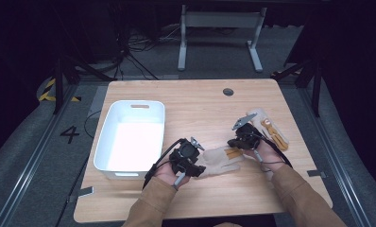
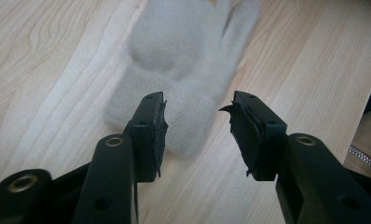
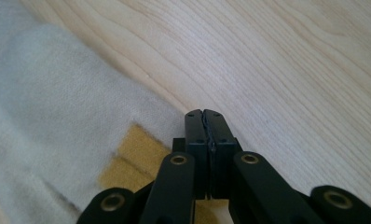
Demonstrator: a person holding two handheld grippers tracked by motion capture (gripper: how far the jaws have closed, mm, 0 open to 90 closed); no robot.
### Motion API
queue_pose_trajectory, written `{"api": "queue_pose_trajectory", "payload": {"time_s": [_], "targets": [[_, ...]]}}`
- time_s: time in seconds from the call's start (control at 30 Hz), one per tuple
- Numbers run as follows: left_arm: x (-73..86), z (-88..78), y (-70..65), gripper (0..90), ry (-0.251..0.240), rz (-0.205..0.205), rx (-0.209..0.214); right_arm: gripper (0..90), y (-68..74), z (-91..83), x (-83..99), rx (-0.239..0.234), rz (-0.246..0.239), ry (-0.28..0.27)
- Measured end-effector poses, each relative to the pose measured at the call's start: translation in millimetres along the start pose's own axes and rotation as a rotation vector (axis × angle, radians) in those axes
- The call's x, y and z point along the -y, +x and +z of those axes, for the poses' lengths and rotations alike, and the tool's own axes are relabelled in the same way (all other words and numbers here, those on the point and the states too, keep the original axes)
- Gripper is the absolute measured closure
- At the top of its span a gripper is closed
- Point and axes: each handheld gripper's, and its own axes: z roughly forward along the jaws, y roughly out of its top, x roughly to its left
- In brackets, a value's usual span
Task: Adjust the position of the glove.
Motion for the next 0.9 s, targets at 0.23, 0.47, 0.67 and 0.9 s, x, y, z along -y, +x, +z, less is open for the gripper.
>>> {"api": "queue_pose_trajectory", "payload": {"time_s": [0.23,0.47,0.67,0.9], "targets": [[-7.9,2.0,0.8,58.5,-0.009,0.009,0.005,89.5,4.4,-7.3,9.3,0.004,-0.004,0.021],[-14.3,2.4,2.5,59.2,-0.022,0.013,0.013,89.2,14.4,-15.3,16.4,-0.007,-0.027,0.058],[-17.6,2.8,2.6,55.6,-0.036,0.012,0.013,86.9,17.8,-18.3,20.0,-0.009,-0.028,0.057],[-18.9,-1.4,5.5,49.6,-0.074,-0.006,-0.002,83.0,16.8,-30.5,20.0,0.02,-0.025,-0.024]]}}
